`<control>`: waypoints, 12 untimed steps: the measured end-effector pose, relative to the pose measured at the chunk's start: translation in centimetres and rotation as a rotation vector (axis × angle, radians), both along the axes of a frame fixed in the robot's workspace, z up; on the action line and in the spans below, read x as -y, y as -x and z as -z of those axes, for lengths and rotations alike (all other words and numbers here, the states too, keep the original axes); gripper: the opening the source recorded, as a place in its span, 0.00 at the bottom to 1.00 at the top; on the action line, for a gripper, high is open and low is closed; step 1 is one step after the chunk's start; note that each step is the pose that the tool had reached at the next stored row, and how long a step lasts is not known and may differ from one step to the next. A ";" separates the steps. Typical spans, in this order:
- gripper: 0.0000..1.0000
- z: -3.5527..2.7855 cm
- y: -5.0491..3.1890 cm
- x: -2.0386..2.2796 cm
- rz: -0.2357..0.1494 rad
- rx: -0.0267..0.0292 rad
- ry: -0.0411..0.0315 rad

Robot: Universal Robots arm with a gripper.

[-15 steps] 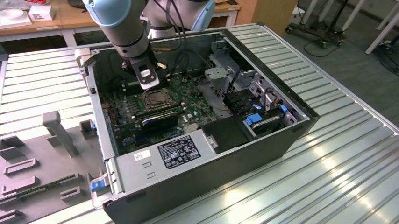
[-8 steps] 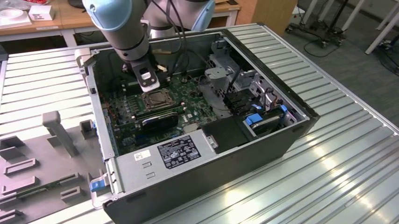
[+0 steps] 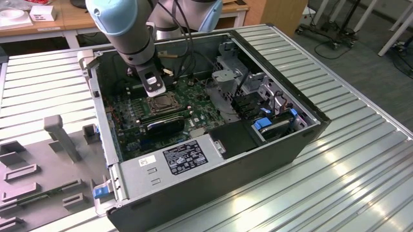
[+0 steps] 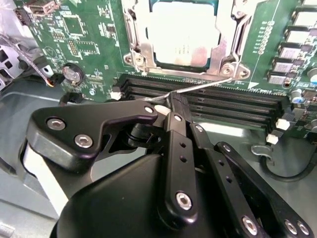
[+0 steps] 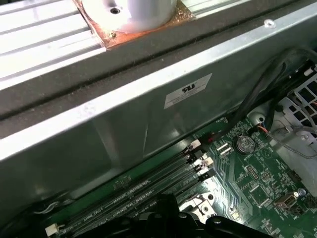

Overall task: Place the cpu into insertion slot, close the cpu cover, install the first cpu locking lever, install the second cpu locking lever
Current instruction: 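Install the first cpu locking lever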

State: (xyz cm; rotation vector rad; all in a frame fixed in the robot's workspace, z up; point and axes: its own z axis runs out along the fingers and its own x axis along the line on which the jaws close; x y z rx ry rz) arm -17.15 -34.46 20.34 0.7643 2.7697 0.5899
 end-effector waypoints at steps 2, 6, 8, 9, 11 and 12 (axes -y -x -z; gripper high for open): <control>0.11 0.00 0.01 0.00 0.000 0.0020 -0.0125; 0.11 0.00 0.01 0.01 0.000 0.0047 -0.0292; 0.11 0.01 0.00 0.03 0.000 0.0050 -0.0319; 0.11 0.01 0.00 0.05 0.000 0.0050 -0.0323; 0.11 0.01 0.00 0.08 0.000 0.0049 -0.0325; 0.11 0.01 0.00 0.09 0.000 0.0049 -0.0325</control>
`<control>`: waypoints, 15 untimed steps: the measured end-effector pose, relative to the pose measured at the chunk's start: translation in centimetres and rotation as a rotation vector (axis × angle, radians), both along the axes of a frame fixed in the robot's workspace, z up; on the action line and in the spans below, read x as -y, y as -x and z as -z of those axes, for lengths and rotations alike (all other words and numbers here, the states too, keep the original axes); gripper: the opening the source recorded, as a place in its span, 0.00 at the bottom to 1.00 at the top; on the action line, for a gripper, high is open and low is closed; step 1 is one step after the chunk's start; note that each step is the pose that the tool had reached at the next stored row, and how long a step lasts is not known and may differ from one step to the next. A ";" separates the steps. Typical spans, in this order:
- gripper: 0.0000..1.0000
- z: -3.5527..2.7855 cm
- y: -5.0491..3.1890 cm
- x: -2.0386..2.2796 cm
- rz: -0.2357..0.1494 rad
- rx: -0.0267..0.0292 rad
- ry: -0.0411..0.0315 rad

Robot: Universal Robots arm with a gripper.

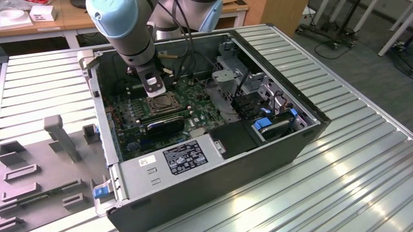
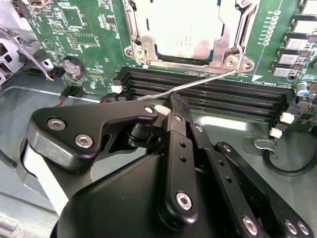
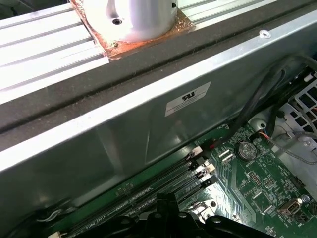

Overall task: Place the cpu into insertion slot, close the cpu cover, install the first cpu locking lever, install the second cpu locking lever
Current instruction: 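Install the first cpu locking lever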

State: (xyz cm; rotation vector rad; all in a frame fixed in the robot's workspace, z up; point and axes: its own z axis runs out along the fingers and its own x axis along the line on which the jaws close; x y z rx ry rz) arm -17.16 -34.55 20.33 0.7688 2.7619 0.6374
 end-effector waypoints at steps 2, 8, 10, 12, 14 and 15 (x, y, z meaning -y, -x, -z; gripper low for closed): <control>0.11 0.00 0.00 0.01 0.000 0.0001 -0.0004; 0.11 0.00 0.04 -0.03 0.000 0.0026 -0.0055; 0.11 0.00 0.09 -0.04 0.000 0.0031 -0.0054; 0.11 0.00 0.17 -0.06 0.000 0.0044 -0.0054; 0.11 0.00 0.25 -0.18 0.000 0.0065 -0.0055; 0.11 0.00 0.30 -0.26 0.001 0.0076 -0.0054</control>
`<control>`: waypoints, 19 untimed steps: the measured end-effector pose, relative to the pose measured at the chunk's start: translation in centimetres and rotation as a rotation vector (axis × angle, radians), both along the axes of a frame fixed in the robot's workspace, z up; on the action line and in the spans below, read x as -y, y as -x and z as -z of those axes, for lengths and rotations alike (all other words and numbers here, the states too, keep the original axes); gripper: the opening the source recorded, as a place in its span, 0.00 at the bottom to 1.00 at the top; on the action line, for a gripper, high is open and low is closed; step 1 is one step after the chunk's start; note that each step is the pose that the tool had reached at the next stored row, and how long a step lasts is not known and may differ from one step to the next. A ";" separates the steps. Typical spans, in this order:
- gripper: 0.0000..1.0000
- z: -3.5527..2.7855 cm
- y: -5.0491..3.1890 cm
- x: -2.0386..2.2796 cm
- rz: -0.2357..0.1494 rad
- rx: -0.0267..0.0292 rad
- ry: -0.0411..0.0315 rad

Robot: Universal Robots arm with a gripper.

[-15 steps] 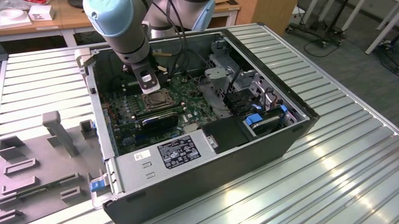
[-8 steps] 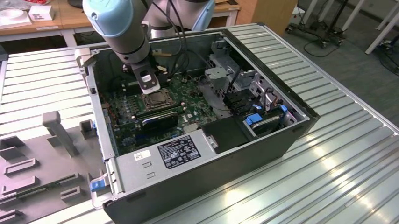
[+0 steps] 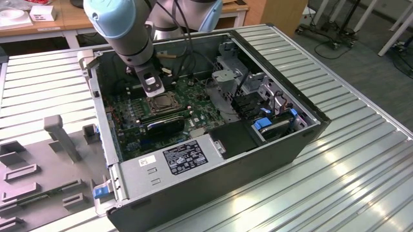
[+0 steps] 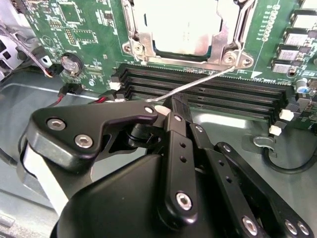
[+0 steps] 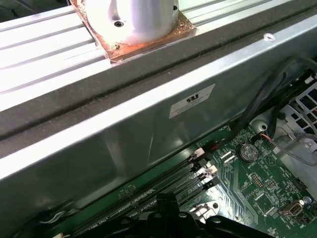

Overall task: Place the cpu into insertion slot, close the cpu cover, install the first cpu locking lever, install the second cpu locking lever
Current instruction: 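Install the first cpu locking lever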

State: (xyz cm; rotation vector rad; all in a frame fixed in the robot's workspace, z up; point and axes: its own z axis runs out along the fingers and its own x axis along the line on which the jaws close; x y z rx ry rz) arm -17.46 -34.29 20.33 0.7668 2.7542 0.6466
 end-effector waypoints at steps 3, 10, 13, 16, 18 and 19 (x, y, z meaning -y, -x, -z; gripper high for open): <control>0.11 0.00 0.18 -0.28 0.000 0.0036 0.0000; 0.11 -0.32 0.55 -0.41 0.000 0.0062 0.0000; 0.11 -0.71 0.55 -0.35 0.001 0.0064 -0.0002; 0.11 -0.82 0.55 0.02 0.002 0.0063 0.0000; 0.11 -0.83 0.55 0.25 0.003 0.0062 0.0000; 0.11 -0.84 0.55 0.34 0.003 0.0062 0.0000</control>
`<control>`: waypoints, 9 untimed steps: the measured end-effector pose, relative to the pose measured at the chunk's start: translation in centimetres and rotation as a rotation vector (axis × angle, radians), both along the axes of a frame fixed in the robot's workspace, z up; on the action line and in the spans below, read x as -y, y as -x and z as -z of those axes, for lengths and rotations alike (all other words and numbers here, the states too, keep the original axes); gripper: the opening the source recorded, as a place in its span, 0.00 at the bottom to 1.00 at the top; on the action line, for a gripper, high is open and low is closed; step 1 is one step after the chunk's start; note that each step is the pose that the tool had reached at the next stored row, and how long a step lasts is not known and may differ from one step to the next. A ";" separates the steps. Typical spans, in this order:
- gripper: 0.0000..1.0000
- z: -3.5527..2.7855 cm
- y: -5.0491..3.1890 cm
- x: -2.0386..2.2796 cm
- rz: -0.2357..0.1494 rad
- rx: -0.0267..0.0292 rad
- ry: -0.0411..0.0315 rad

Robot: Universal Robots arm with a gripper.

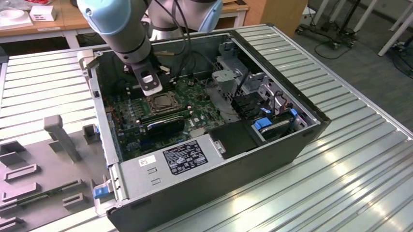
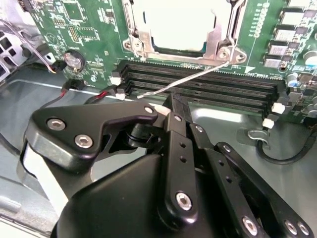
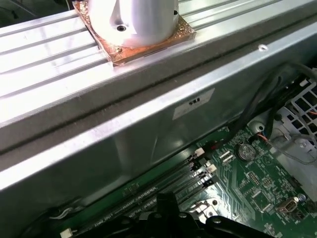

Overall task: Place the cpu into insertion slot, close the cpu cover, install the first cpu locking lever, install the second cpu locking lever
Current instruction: 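Install the first cpu locking lever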

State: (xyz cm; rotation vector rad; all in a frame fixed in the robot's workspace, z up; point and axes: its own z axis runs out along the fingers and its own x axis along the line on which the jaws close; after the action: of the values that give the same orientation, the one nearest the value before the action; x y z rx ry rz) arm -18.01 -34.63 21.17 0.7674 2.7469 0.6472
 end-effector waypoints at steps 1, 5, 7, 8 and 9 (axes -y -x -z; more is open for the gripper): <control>0.11 -0.01 0.00 0.10 0.001 0.0000 0.0000; 0.11 0.01 -0.01 0.19 0.001 0.0002 -0.0010; 0.11 0.07 -0.05 0.22 0.001 0.0002 -0.0041; 0.11 0.10 -0.06 0.24 0.001 0.0001 -0.0060; 0.11 0.14 -0.08 0.26 0.001 0.0001 -0.0084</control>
State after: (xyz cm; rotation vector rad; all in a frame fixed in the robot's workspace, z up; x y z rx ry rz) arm -17.93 -34.89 21.03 0.7711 2.7451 0.6589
